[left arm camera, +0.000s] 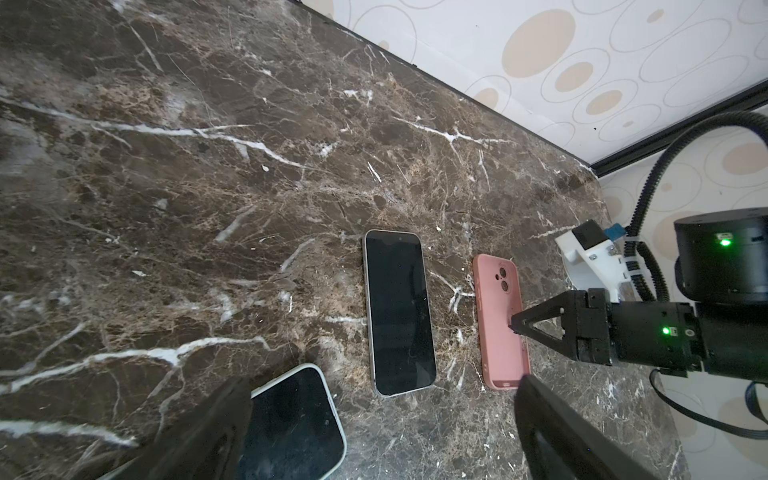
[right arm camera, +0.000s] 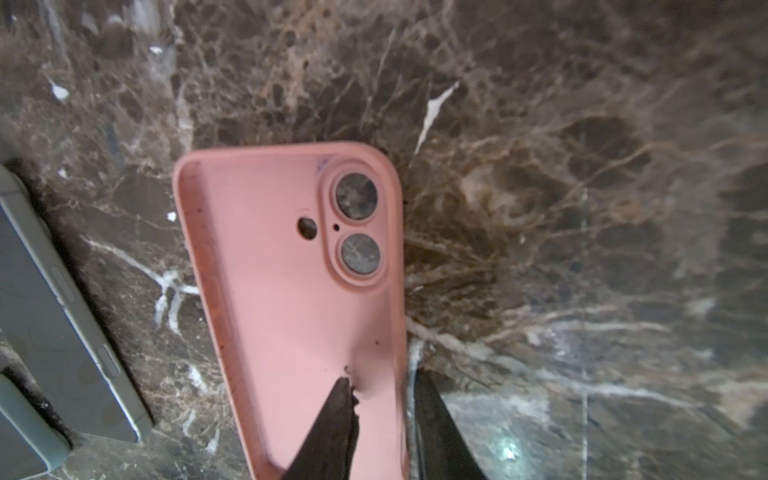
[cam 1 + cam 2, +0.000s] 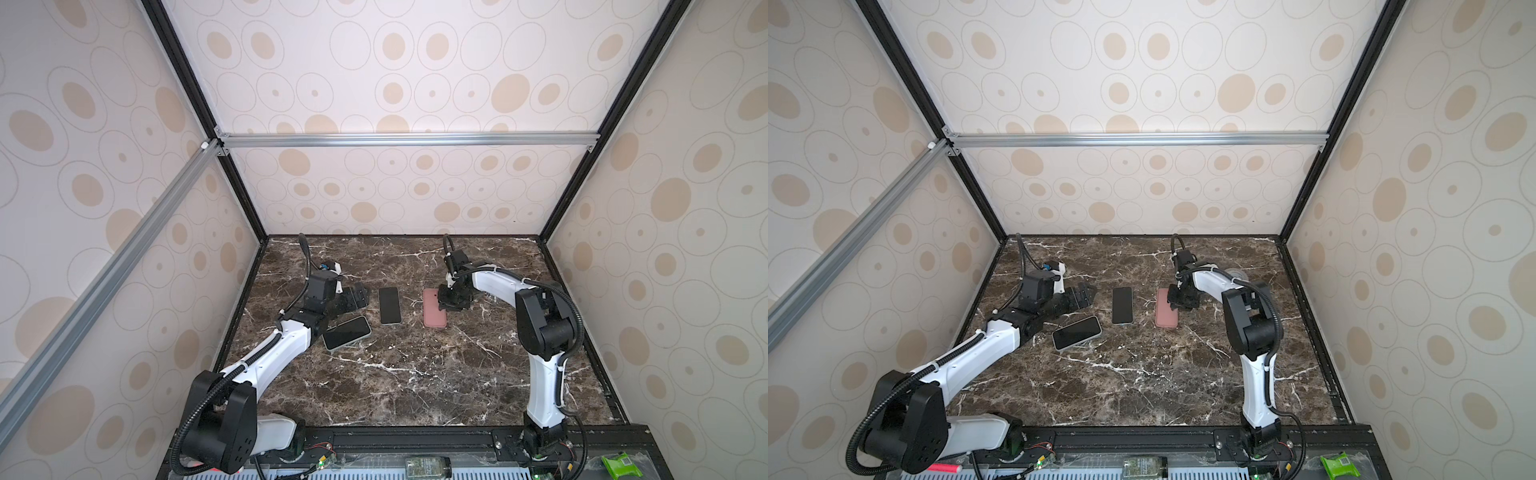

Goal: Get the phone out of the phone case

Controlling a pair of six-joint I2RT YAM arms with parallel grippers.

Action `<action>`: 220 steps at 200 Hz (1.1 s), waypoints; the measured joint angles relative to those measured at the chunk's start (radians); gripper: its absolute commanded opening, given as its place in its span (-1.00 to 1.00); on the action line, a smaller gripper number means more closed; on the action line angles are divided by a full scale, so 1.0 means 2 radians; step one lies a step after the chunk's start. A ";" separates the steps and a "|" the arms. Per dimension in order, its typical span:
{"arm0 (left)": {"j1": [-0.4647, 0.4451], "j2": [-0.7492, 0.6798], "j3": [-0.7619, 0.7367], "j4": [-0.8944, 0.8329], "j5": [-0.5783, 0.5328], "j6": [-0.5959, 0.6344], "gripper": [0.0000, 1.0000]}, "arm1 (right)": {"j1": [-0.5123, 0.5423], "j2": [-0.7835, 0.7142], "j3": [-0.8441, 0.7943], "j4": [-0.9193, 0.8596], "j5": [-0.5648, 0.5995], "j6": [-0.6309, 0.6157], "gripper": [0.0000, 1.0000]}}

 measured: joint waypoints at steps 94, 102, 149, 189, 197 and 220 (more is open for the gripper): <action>0.000 0.000 -0.015 -0.005 0.001 0.000 0.98 | 0.027 0.047 0.067 -0.007 -0.007 0.006 -0.56; 0.000 0.000 -0.015 -0.008 0.000 0.000 0.98 | 0.028 0.050 0.073 -0.007 -0.008 0.006 -0.56; 0.000 0.000 -0.015 -0.059 -0.039 0.027 0.98 | 0.035 0.062 0.094 -0.009 -0.011 0.013 -0.32; 0.001 0.038 -0.011 -0.090 -0.058 0.063 0.98 | 0.039 0.039 0.072 -0.001 0.003 0.015 0.16; 0.001 0.053 -0.010 -0.091 -0.058 0.068 0.98 | 0.040 0.016 0.048 0.006 0.008 0.017 0.18; 0.004 0.103 0.005 -0.093 -0.050 0.080 0.98 | 0.040 -0.078 -0.030 0.026 0.014 0.015 0.20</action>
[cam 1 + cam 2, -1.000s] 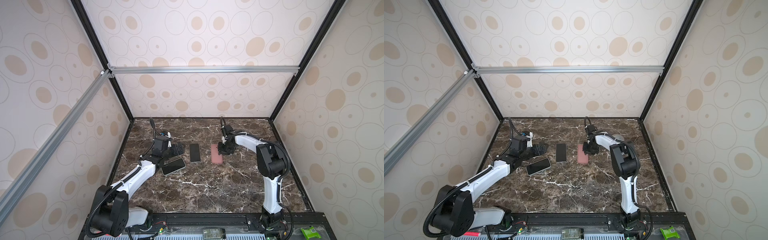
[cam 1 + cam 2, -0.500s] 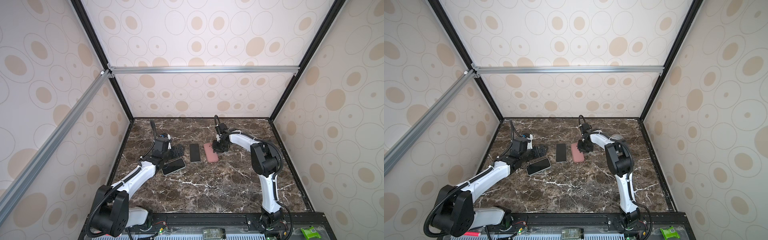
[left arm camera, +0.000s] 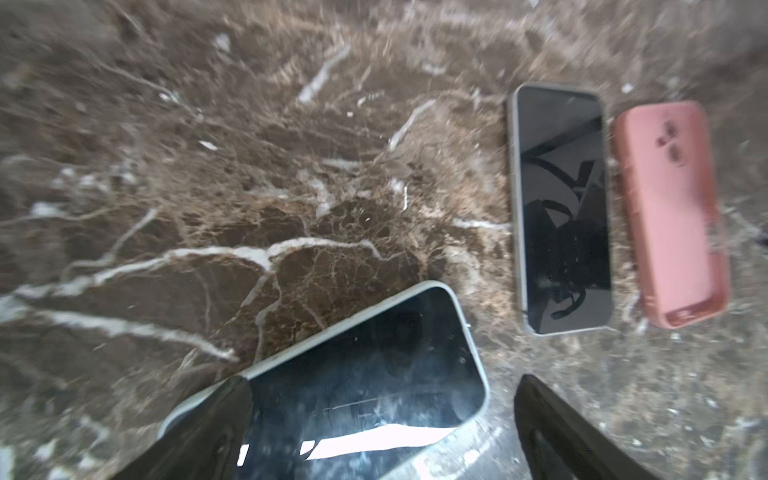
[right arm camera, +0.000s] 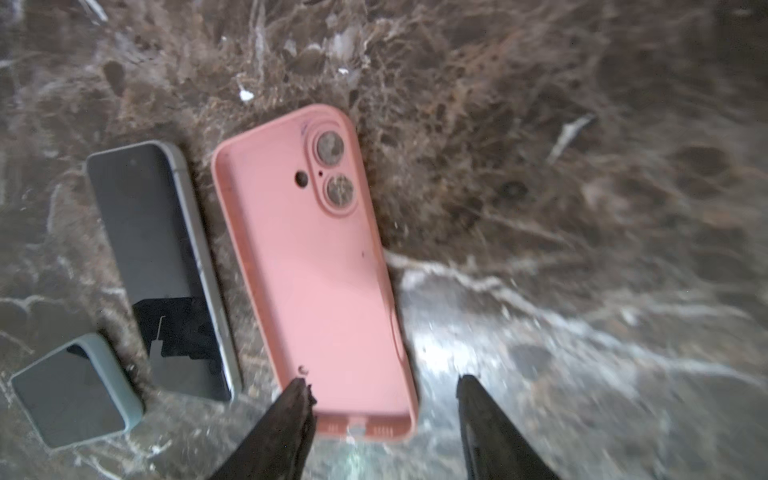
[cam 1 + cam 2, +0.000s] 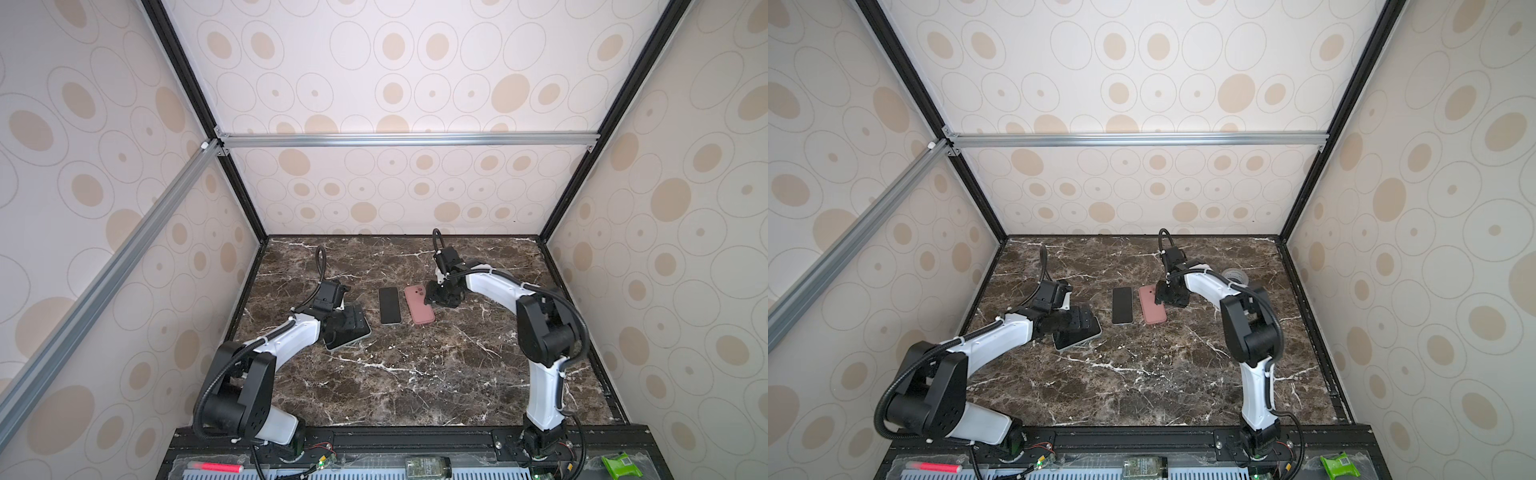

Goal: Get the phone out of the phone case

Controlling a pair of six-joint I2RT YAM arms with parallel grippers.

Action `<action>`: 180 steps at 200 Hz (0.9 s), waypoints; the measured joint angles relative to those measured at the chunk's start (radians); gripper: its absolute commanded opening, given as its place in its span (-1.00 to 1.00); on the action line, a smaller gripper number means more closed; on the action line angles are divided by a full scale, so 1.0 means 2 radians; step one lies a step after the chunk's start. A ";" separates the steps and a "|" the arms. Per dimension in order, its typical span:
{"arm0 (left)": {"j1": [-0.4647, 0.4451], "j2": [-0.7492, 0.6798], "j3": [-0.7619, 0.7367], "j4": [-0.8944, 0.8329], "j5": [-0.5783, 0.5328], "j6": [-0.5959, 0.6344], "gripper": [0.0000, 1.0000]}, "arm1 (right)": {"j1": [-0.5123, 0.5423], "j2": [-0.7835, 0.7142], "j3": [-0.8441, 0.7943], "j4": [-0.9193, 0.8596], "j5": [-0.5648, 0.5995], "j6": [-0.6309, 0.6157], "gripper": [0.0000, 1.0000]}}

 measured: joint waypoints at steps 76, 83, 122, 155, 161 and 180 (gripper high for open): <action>0.026 0.090 0.053 0.007 0.036 0.022 0.98 | 0.002 -0.212 -0.140 0.061 -0.002 -0.001 0.22; 0.027 0.093 0.056 0.006 0.036 0.024 0.98 | 0.002 -0.216 -0.144 0.061 -0.001 -0.001 0.22; 0.027 0.095 0.060 -0.004 0.039 0.030 0.97 | 0.002 -0.237 -0.153 0.061 0.008 -0.002 0.21; 0.027 0.083 0.051 -0.018 0.047 0.030 0.98 | 0.002 -0.240 -0.156 0.064 0.006 0.000 0.19; 0.027 0.076 0.045 -0.020 0.050 0.030 0.98 | 0.002 -0.240 -0.159 0.065 0.005 0.000 0.18; 0.027 0.054 0.022 -0.026 0.058 0.028 0.98 | 0.002 -0.240 -0.166 0.068 0.001 0.002 0.17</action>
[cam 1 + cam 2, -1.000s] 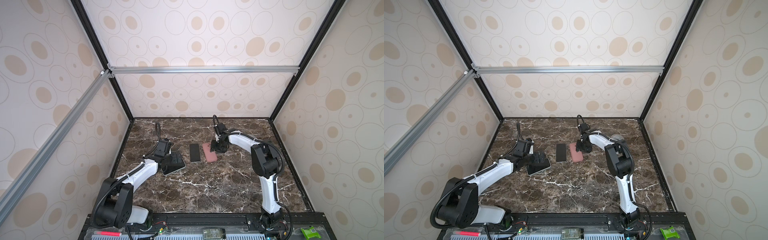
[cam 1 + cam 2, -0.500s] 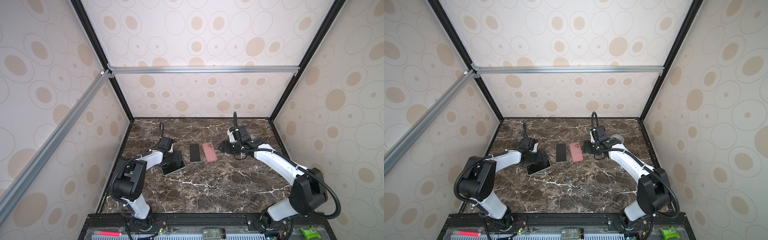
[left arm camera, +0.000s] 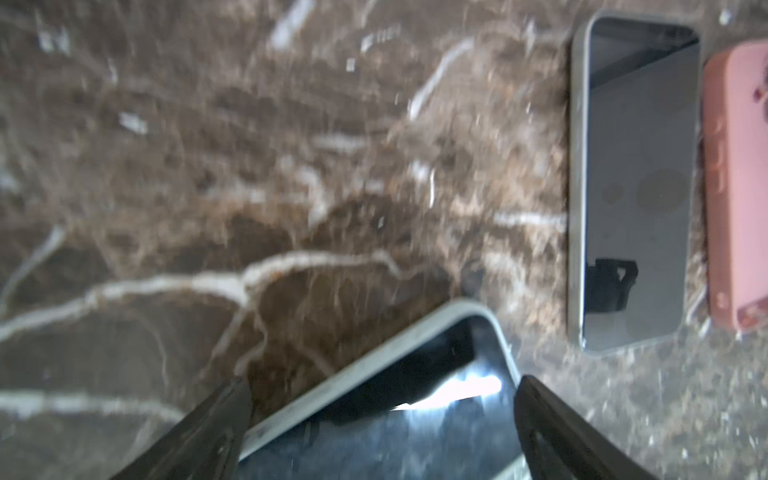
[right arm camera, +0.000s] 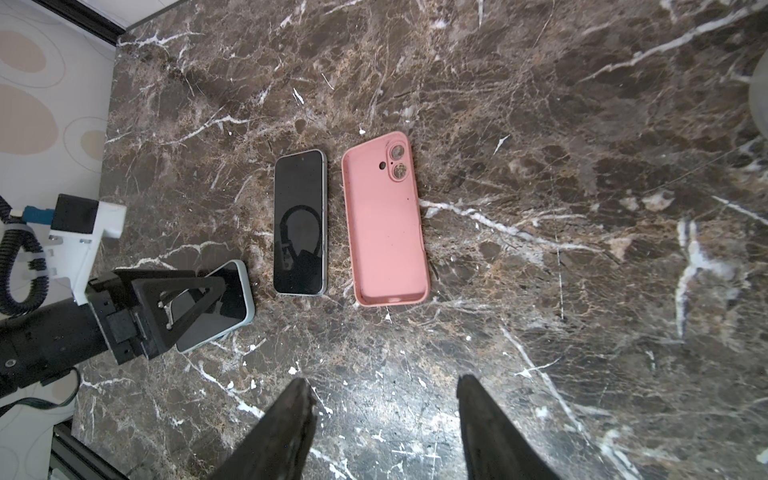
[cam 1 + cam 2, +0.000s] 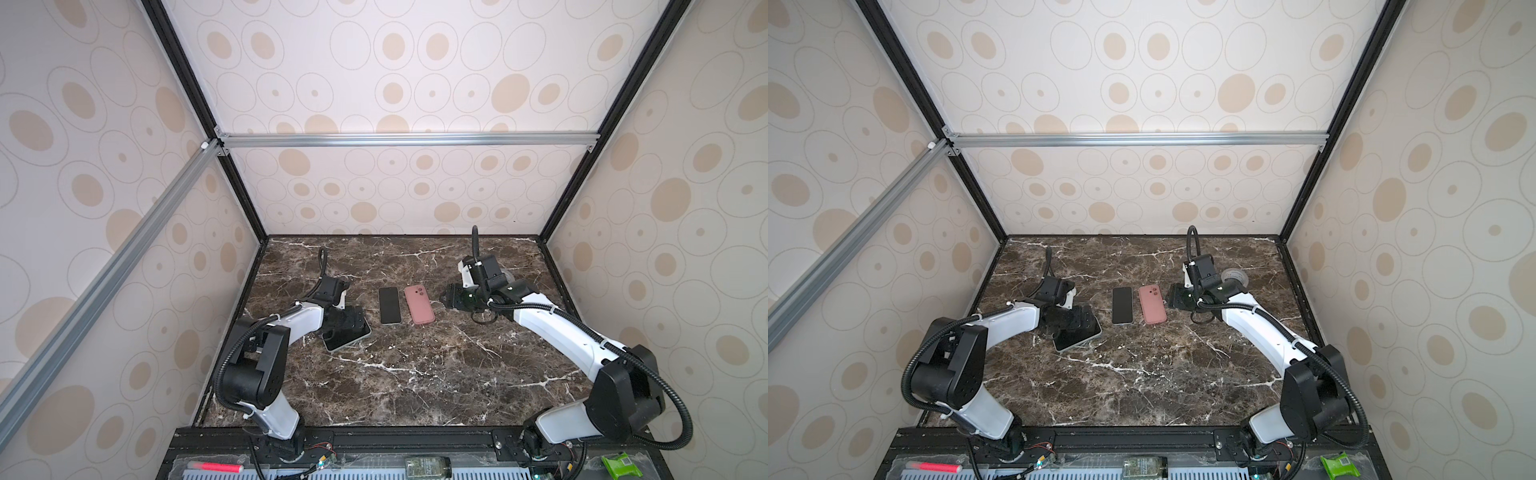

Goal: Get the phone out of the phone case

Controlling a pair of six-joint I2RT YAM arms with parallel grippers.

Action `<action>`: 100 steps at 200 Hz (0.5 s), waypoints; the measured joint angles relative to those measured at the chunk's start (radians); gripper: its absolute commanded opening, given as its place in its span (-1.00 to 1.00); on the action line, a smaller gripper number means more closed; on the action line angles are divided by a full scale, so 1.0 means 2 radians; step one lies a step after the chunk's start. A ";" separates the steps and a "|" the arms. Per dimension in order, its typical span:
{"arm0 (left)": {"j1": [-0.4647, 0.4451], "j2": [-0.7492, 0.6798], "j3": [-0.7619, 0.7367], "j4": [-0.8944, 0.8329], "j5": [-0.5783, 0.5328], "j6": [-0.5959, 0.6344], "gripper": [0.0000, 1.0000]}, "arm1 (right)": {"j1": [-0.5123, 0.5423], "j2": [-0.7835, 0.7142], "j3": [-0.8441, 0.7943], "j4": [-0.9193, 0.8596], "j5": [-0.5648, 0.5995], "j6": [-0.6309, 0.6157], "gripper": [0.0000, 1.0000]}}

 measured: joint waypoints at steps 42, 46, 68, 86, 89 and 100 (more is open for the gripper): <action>-0.007 -0.058 -0.057 -0.004 0.018 -0.009 0.98 | 0.000 -0.005 -0.018 0.008 -0.009 0.004 0.17; -0.008 -0.062 -0.062 -0.004 0.019 -0.010 0.98 | 0.000 -0.005 -0.020 0.008 -0.009 0.004 0.17; -0.022 -0.088 -0.084 -0.007 0.017 -0.019 0.98 | 0.000 -0.007 -0.025 0.012 -0.011 0.007 0.16; -0.041 -0.098 -0.090 -0.021 0.002 -0.027 0.98 | 0.000 -0.007 -0.029 0.015 -0.014 0.008 0.16; -0.044 -0.098 -0.090 -0.023 -0.002 -0.028 0.98 | 0.000 -0.007 -0.029 0.015 -0.015 0.008 0.17; -0.056 -0.099 -0.089 -0.029 -0.016 -0.030 0.98 | 0.000 -0.007 -0.029 0.016 -0.017 0.008 0.17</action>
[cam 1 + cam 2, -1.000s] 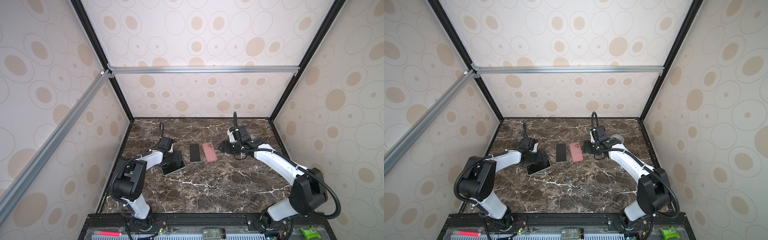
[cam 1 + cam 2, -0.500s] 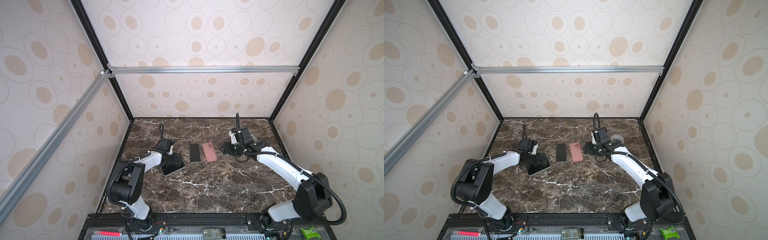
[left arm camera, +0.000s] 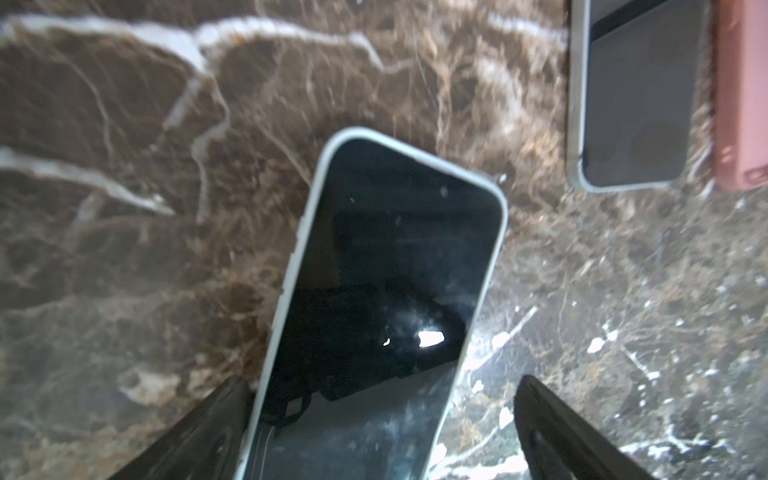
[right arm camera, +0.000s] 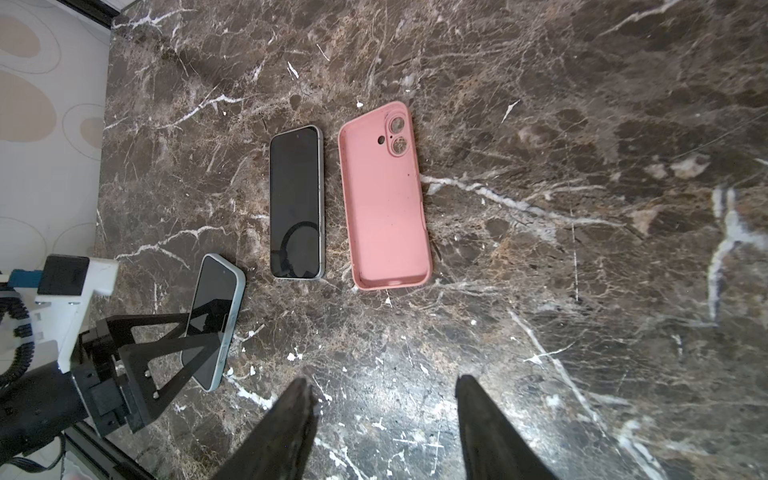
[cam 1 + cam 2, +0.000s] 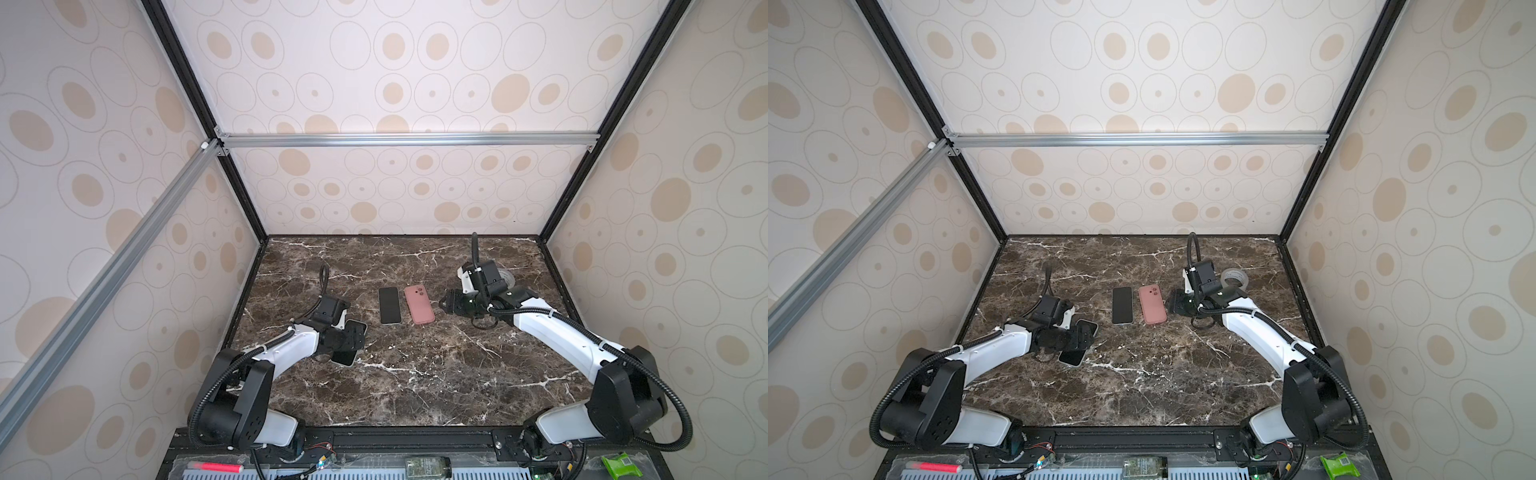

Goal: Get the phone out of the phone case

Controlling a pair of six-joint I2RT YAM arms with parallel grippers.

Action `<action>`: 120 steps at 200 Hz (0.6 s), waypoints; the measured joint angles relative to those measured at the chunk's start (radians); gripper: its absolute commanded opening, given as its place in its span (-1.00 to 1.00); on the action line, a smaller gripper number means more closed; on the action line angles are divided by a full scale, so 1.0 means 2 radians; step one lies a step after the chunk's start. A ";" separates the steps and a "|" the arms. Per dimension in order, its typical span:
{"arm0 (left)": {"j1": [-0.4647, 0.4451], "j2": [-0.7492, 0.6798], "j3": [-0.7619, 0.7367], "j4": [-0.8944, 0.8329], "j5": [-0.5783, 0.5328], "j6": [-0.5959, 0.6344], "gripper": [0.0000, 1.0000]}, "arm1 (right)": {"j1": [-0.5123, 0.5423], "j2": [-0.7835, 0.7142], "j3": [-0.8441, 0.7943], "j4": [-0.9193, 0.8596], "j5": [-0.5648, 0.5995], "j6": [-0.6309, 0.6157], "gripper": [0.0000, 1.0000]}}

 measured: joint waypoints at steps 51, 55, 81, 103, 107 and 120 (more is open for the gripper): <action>-0.038 0.012 0.013 -0.038 -0.060 -0.005 0.98 | 0.000 -0.001 -0.008 0.003 -0.003 0.001 0.16; -0.038 0.014 0.015 -0.041 -0.063 -0.005 0.98 | 0.000 -0.001 -0.008 0.003 -0.003 0.001 0.16; -0.046 0.034 0.031 -0.052 -0.088 -0.005 0.96 | 0.000 -0.001 -0.009 0.005 -0.003 0.002 0.15; -0.055 0.054 0.046 -0.062 -0.109 -0.004 0.87 | 0.000 -0.001 -0.011 0.005 -0.003 0.002 0.15; -0.056 0.056 0.047 -0.064 -0.112 -0.004 0.83 | 0.000 -0.001 -0.011 0.005 -0.003 0.002 0.14; -0.060 0.060 0.051 -0.063 -0.116 -0.004 0.70 | 0.000 -0.001 -0.012 0.006 -0.003 0.003 0.15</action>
